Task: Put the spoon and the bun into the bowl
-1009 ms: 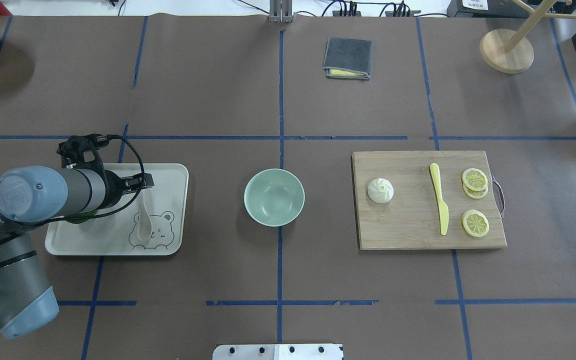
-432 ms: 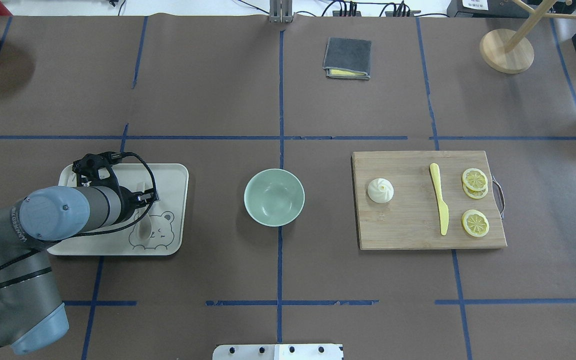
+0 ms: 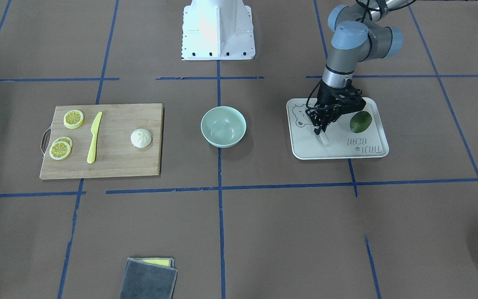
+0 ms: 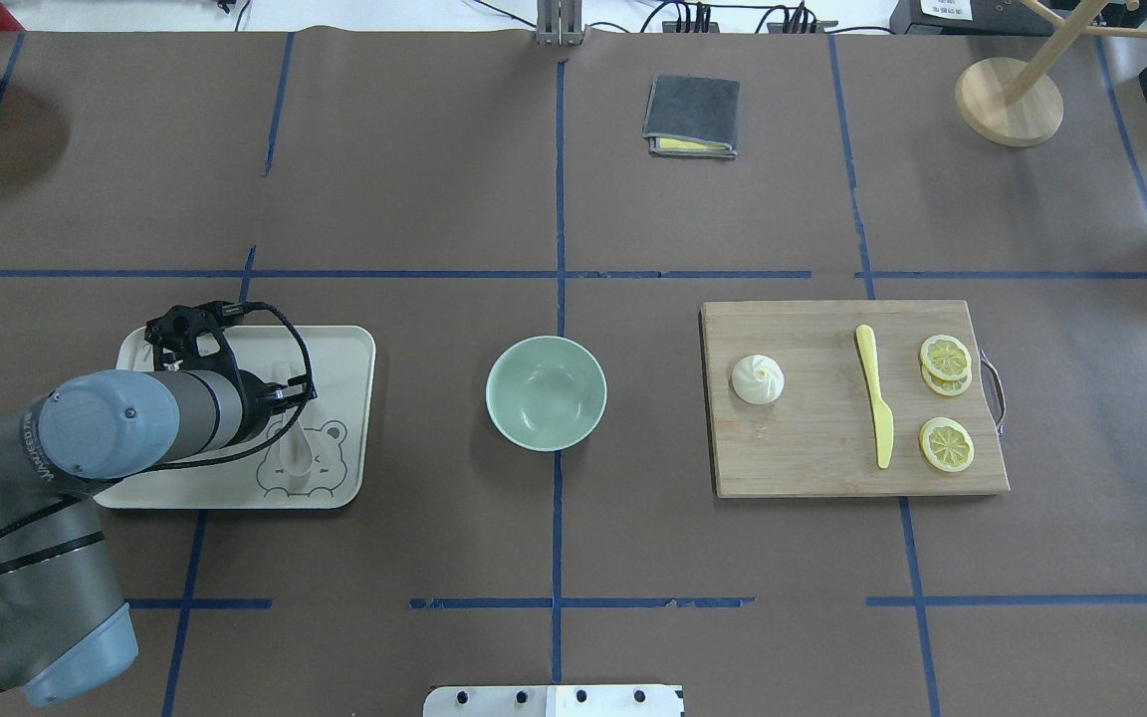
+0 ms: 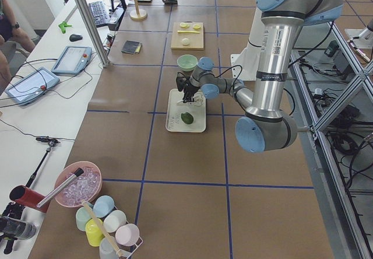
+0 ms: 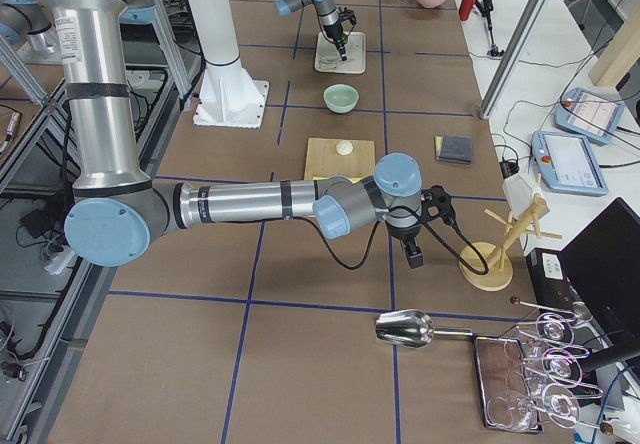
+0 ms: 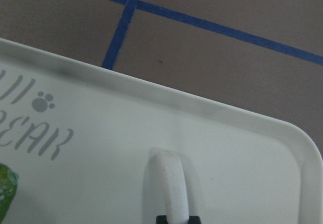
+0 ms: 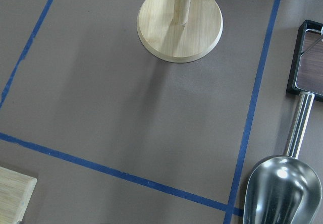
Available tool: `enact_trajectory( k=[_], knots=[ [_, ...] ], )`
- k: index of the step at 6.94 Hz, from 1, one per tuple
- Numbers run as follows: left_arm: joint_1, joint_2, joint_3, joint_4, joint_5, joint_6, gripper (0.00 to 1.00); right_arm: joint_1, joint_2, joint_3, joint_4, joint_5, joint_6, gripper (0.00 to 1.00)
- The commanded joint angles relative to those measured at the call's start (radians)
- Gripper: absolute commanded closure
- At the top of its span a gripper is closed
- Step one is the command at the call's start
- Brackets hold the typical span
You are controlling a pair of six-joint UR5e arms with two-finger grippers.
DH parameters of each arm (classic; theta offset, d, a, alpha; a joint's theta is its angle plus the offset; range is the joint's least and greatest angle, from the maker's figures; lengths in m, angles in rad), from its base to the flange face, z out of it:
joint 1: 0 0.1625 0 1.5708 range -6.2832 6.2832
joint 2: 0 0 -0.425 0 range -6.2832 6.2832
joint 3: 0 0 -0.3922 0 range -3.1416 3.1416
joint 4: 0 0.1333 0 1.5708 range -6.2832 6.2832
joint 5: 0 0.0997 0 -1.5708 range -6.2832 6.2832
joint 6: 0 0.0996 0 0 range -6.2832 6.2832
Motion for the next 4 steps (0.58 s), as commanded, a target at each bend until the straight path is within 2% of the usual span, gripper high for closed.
enact_trajectory(
  k=[1, 2, 4],
  knots=[
    [-0.003, -0.045, -0.034, 0.000, -0.002, -0.059, 0.98, -0.001, 0.000, 0.000, -0.001, 0.000, 0.000, 0.00],
    [-0.011, -0.119, -0.008, 0.018, 0.000, -0.152, 0.98, 0.000, 0.000, 0.000, 0.001, 0.001, 0.000, 0.00],
    [-0.028, -0.355, 0.026, 0.275, 0.006, -0.297, 0.98, 0.000, 0.000, 0.002, 0.001, 0.001, 0.000, 0.00]
  ],
)
